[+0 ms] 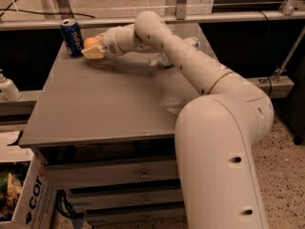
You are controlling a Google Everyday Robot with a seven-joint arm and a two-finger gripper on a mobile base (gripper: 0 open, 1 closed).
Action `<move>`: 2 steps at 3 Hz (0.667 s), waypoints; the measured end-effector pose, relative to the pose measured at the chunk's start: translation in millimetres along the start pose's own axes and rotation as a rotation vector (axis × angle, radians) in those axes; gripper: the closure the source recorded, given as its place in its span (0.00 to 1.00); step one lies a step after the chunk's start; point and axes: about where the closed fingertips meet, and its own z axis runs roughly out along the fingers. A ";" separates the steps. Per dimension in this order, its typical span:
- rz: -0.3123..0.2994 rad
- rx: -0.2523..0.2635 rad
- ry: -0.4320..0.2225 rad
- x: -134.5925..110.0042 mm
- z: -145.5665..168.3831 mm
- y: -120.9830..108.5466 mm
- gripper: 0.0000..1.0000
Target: Move orange near pepsi can
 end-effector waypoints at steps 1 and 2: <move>0.004 -0.001 -0.006 1.1 4.6 0.5 1.00; 0.012 0.001 -0.011 1.4 10.6 0.7 0.82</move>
Offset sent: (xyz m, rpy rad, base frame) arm 0.0073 0.0082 -0.0044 0.0237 0.0082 -0.0188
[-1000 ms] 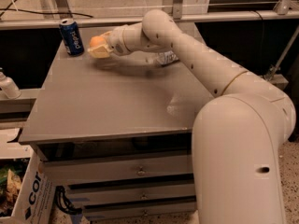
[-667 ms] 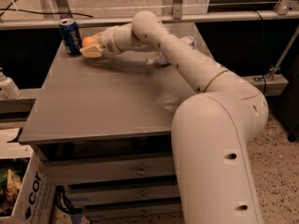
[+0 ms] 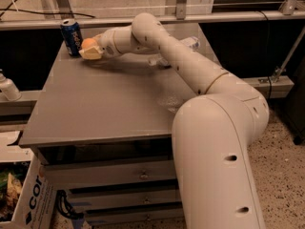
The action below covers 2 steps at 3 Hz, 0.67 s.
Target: Move orange near pepsi can
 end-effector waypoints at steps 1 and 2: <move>0.002 -0.002 -0.004 -0.5 4.4 1.2 0.59; 0.002 -0.004 -0.004 0.0 6.9 2.5 0.35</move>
Offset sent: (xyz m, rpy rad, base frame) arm 0.0017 0.0023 -0.0007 0.0049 -0.0010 -0.0039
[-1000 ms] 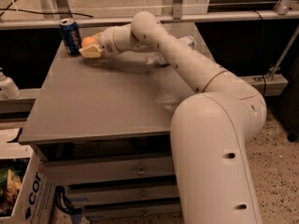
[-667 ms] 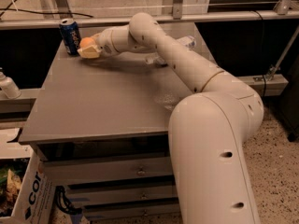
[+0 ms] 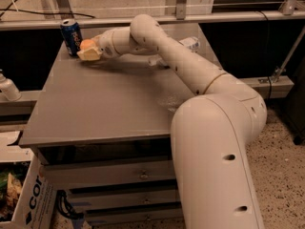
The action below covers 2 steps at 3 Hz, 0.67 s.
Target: Move orange near pepsi can
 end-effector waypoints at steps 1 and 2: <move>0.000 -0.003 -0.001 1.0 1.4 1.2 0.12; 0.001 -0.005 -0.002 2.3 2.3 2.4 0.00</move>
Offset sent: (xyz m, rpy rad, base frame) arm 0.0000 -0.0045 -0.0011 0.0032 -0.0022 -0.0037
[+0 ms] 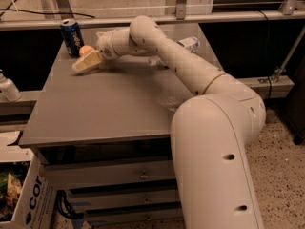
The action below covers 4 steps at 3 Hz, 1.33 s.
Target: Move orange near pepsi can
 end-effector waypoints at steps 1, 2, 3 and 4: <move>0.002 0.001 0.001 2.0 -1.0 0.5 0.00; 0.010 0.011 0.008 9.3 -10.1 0.9 0.00; 0.021 0.030 0.006 18.1 -29.9 0.1 0.00; 0.015 0.052 -0.012 18.1 -57.9 -1.7 0.00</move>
Offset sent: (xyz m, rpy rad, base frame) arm -0.0065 -0.0341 -0.0075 -0.0099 0.0091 -0.0431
